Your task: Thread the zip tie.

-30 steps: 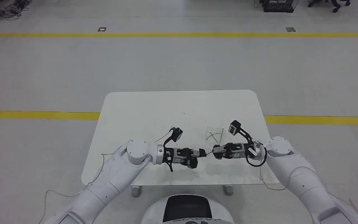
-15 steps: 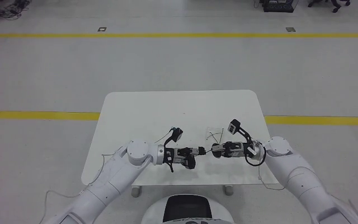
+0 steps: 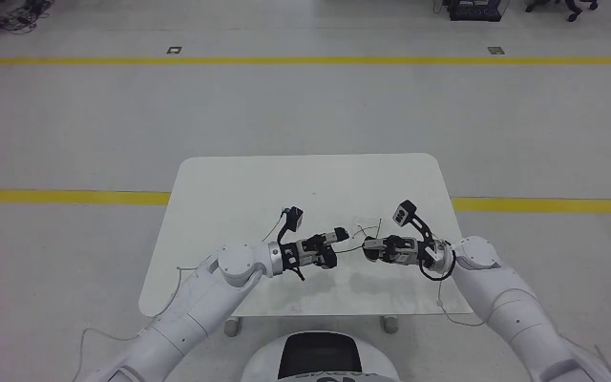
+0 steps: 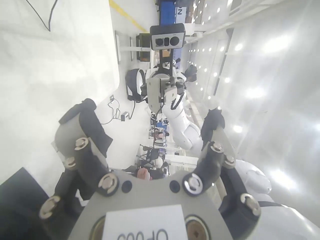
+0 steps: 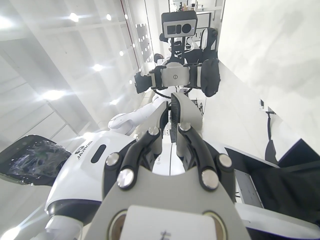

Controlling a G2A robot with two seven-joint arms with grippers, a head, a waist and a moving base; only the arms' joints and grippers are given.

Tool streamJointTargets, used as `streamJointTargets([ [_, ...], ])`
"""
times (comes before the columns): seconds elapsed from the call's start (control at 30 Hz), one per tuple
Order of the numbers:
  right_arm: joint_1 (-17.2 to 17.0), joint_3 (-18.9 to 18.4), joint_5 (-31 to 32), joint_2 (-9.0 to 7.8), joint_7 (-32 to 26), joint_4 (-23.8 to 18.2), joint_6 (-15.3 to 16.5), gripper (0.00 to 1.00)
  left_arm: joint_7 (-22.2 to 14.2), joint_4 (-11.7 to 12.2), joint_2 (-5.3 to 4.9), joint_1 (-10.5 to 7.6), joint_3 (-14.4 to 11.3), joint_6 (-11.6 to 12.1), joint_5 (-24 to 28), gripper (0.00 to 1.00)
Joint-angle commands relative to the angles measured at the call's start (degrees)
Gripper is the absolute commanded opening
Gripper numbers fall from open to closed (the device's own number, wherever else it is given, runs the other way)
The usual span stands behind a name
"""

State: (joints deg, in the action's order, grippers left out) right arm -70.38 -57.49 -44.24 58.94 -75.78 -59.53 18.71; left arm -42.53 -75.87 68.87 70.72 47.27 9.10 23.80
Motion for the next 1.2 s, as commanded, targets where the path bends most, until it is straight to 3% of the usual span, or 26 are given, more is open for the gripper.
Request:
streamJointTargets([
  [0.0,0.0,0.0,0.0,0.0,0.0,0.0,0.0,0.0,-0.1,0.0,0.0,0.0,0.0,0.0,0.0,1.0],
  [0.1,-0.5,0.0,0.7,0.03,2.1,-1.0,-0.5,0.0,0.6,-0.3,0.03,0.19,-0.2,-0.2,-0.1,1.0],
  [0.3,-1.4,-0.6,1.4,0.04,3.1,-2.6,-1.3,0.0,-1.9,0.4,0.13,-0.23,-0.7,0.5,2.1,1.0],
  [1.1,-1.3,-0.4,3.3,1.01,3.4,-3.3,-2.0,0.0,-3.7,2.7,0.25,-1.31,-2.0,1.5,4.6,1.0],
  [1.17,-1.3,-0.4,3.3,1.08,3.4,-3.1,-1.9,0.0,-3.8,2.8,0.24,-1.33,-2.1,1.6,4.7,0.85],
])
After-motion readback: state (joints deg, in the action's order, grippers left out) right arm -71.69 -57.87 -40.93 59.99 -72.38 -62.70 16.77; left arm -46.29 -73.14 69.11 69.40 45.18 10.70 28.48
